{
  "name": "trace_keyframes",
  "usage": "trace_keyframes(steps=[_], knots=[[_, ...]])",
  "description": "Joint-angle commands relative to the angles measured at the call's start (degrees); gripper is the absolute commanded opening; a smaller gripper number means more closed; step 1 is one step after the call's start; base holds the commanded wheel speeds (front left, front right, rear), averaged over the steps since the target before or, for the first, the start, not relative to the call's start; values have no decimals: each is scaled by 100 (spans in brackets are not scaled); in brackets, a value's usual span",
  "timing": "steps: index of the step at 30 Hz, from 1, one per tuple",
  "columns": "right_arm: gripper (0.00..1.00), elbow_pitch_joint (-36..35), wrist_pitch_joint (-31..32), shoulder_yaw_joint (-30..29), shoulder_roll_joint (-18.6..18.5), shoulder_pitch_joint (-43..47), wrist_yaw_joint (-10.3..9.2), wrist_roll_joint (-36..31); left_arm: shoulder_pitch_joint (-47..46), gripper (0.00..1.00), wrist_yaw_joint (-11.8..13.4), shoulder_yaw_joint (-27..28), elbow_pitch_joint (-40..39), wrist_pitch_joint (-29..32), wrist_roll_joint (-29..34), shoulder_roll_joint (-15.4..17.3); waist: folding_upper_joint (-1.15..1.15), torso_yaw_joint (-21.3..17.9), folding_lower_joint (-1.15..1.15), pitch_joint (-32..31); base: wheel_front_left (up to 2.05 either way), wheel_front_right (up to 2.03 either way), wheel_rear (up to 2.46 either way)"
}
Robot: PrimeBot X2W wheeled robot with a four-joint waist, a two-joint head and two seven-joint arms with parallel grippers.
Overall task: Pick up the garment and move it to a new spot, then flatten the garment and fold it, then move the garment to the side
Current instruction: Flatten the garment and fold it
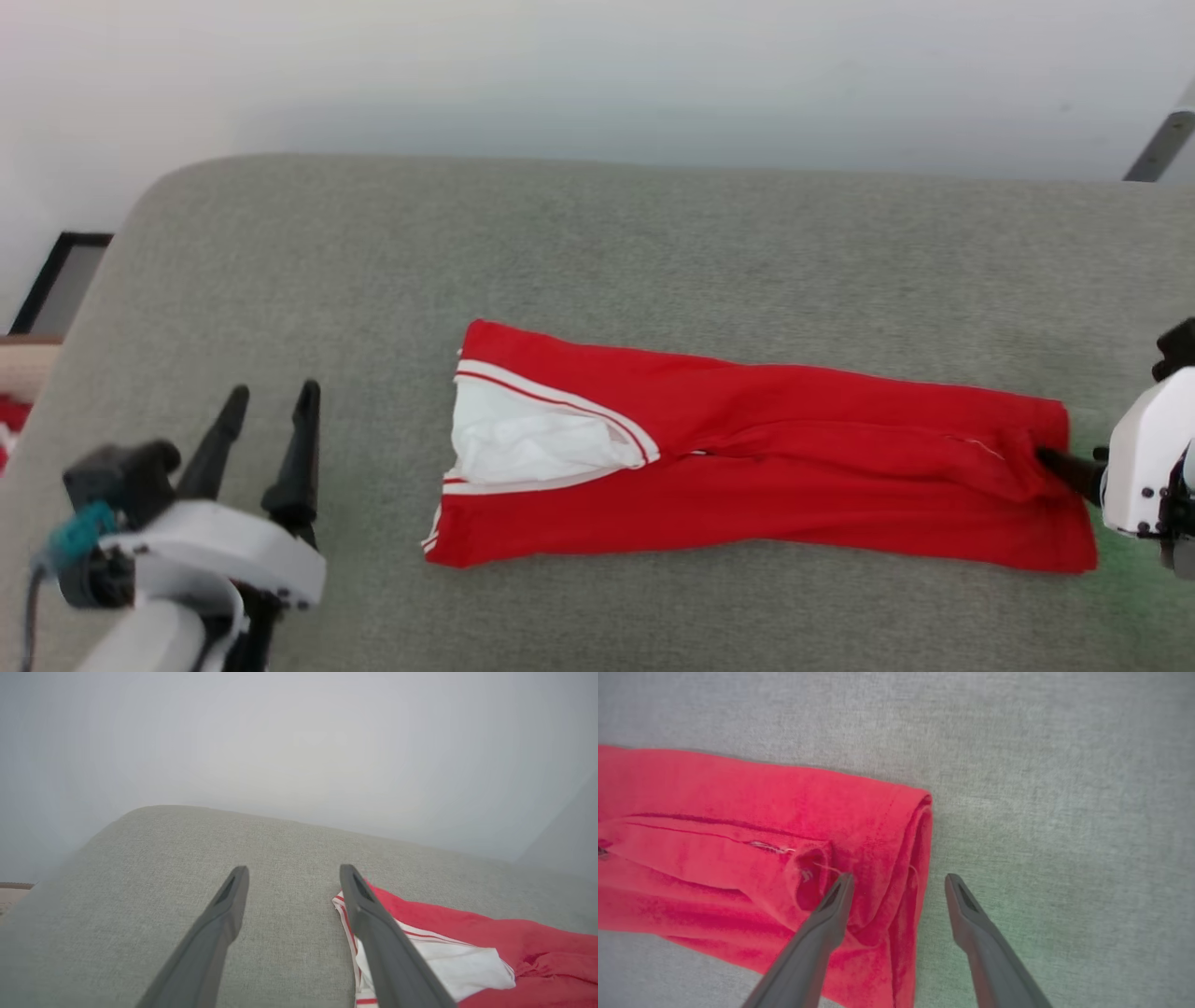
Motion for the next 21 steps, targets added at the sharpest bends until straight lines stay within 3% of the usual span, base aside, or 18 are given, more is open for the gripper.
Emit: trace_keyframes(steps=[1,6,15,16,17,21], knots=[[100,14,8,-30,42,45,-5,-34,94,100,-19,58,-20,1,53,-60,0,96,0,78,0,0,0],[100,309,85,-163,191,2,-5,-182,523,100,-221,766,-115,0,651,-591,0,258,0,206,0,0,0],[100,982,225,-114,541,-72,-4,-379,816,100,-838,1678,63,-2,1368,-1438,0,479,0,364,0,0,0],[16,1005,311,-32,571,-60,-1,-377,812,100,-896,1736,93,-2,1442,-1501,0,492,0,371,0,0,0],[0,1004,396,24,600,-37,2,-323,820,100,-944,1791,120,-2,1510,-1558,0,503,0,374,0,0,0],[0,951,557,87,525,14,5,-181,877,100,-1136,2044,172,-2,1741,-1758,0,524,0,374,0,0,0]])
